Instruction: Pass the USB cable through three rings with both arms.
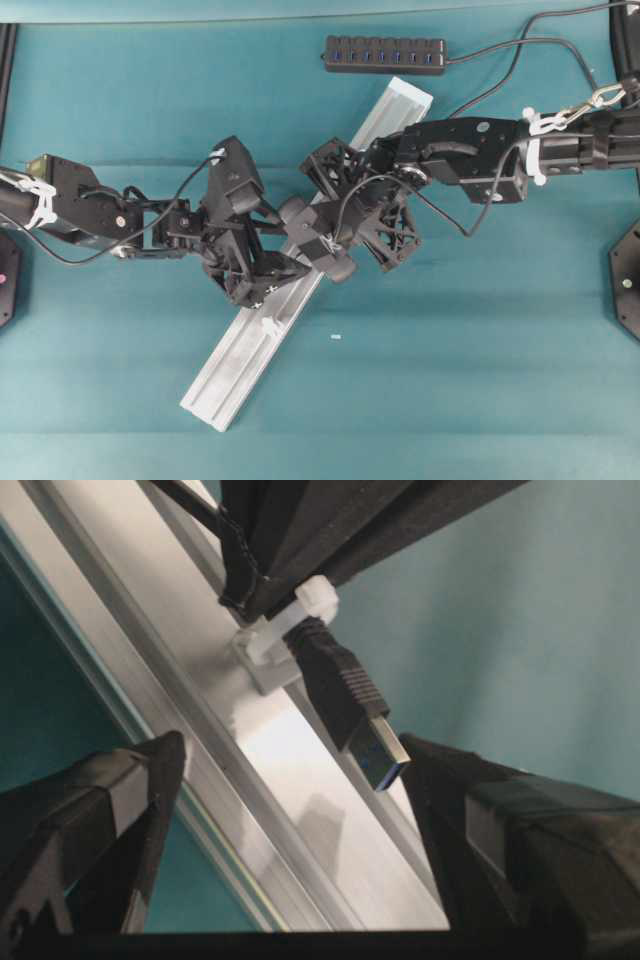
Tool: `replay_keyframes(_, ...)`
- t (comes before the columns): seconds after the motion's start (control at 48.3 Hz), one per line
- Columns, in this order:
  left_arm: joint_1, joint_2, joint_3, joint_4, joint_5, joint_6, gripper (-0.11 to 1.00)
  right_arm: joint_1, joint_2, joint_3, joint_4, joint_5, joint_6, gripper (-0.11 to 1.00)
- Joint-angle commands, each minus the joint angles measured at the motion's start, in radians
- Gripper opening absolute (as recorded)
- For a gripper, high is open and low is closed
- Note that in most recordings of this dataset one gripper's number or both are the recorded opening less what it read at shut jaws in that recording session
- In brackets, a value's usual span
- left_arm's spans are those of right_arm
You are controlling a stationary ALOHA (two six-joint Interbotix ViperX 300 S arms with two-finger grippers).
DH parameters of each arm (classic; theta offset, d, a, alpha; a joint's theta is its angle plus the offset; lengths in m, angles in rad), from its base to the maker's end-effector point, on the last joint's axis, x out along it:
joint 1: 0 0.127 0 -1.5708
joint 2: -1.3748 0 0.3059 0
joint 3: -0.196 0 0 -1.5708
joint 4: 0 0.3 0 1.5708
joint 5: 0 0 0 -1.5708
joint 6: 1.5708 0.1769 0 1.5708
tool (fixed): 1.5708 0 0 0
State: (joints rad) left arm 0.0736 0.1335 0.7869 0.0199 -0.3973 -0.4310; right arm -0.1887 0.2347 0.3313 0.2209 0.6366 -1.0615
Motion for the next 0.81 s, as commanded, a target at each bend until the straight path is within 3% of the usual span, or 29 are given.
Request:
replay_keyframes(0.0, -0.006, -0.014, -0.011, 0.002, -0.023, -0.002, 0.90, 0.000, -0.006, -0.003, 0.003, -0.003, 0.015, 0.08)
replay_keyframes(0.601, -0.014, -0.025, -0.009, 0.003, -0.092, -0.003, 0.87, 0.000, -0.006, -0.002, 0.005, -0.002, 0.017, 0.08)
replay_keyframes(0.705, -0.014, -0.026, -0.006, 0.002, -0.107, 0.000, 0.80, 0.000, -0.006, -0.002, 0.006, -0.002, 0.018, 0.08)
replay_keyframes(0.787, -0.014, -0.028, 0.002, 0.003, -0.123, 0.002, 0.66, 0.002, -0.006, -0.005, 0.020, -0.002, 0.020, 0.08)
